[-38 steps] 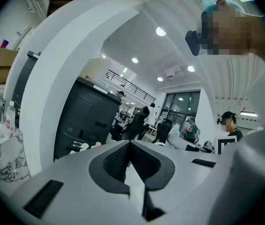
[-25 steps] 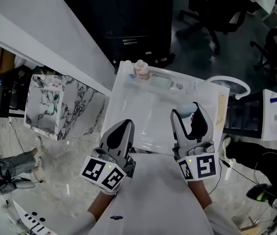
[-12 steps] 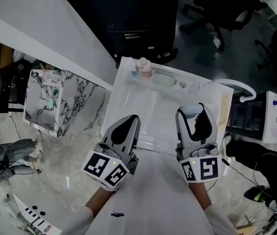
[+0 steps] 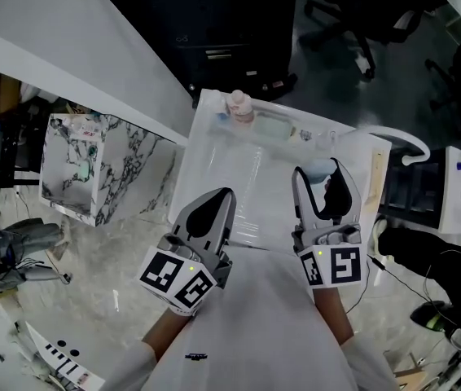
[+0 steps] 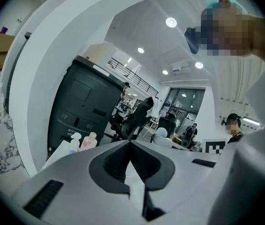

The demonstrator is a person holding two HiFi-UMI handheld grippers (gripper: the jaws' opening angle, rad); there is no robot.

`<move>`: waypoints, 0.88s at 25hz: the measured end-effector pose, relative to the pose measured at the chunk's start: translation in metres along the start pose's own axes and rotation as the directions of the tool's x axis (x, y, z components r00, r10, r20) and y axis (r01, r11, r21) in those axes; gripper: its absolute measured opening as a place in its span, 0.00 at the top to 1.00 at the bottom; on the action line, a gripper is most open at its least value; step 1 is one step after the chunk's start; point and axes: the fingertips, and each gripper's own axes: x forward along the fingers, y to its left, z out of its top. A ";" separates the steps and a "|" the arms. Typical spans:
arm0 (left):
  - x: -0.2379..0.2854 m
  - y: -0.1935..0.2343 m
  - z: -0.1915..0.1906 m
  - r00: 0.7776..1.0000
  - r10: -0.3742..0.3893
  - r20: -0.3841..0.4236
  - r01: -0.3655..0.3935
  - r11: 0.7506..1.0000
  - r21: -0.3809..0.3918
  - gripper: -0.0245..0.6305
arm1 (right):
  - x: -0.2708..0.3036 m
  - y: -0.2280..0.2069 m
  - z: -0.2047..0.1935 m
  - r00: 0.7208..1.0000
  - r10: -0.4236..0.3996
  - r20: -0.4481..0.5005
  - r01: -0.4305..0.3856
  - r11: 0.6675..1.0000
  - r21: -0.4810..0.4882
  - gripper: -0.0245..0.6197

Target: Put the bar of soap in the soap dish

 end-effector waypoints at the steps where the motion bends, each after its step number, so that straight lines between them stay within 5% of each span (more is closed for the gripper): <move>1: -0.001 0.000 0.000 1.000 -0.001 0.001 0.001 1.000 0.001 0.96 | 0.002 -0.001 -0.001 1.000 -0.003 0.001 0.003 1.000 0.000 0.54; 22: -0.010 0.001 -0.003 1.000 0.012 0.005 -0.012 1.000 -0.022 0.96 | 0.072 -0.010 -0.049 0.998 -0.049 -0.045 0.047 0.998 -0.042 0.54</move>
